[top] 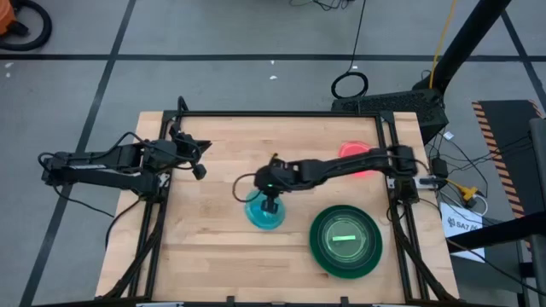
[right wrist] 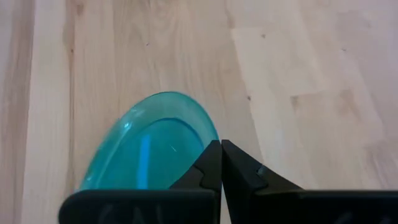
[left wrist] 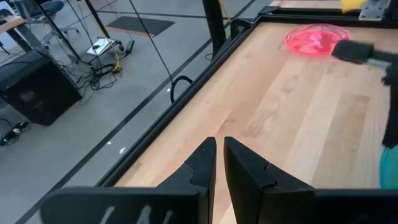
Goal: Stack plastic plates
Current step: Stack the blue plate on top of the light green plate
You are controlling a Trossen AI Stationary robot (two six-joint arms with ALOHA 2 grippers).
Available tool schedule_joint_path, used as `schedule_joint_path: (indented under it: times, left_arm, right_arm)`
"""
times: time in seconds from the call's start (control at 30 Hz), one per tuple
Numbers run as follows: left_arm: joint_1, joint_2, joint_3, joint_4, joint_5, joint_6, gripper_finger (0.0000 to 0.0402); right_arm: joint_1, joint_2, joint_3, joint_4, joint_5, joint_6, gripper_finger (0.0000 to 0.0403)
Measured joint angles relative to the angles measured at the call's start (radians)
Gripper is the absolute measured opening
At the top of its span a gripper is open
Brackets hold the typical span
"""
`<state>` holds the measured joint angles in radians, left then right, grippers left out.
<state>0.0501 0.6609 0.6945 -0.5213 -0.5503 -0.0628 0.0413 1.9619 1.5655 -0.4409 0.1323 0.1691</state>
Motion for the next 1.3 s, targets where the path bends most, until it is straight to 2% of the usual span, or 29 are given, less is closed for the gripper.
schedule_joint_path:
  times: [0.13, 0.3, 0.6, 0.9, 1.07, 1.3]
  left_arm:
    - [-0.001, 0.000, 0.000, 0.011, 0.000, -0.001, 0.0039]
    - [-0.001, 0.000, 0.000, 0.019, 0.000, -0.002, 0.0039]
    - [-0.001, 0.000, 0.000, 0.019, 0.001, -0.006, 0.0039]
    - [-0.001, 0.000, 0.000, 0.024, 0.001, -0.021, 0.0039]
    - [-0.001, 0.000, 0.000, 0.032, 0.002, -0.028, 0.0039]
    - [-0.001, 0.006, 0.000, 0.053, 0.001, -0.064, 0.0039]
  right_arm:
    - [0.014, -0.126, -0.152, 0.110, 0.009, 0.071, 0.0000]
    - [0.051, -0.286, -0.290, 0.110, 0.056, 0.138, 0.0000]
    - [0.169, -0.637, -0.479, -0.041, 0.026, 0.274, 0.0000]
    - [0.349, -0.933, -0.785, -0.097, 0.023, 0.564, 0.0000]
    - [0.416, -1.018, -0.916, -0.091, 0.051, 0.680, 0.0001]
    - [0.445, -1.039, -0.964, -0.091, 0.077, 0.732, 0.0034]
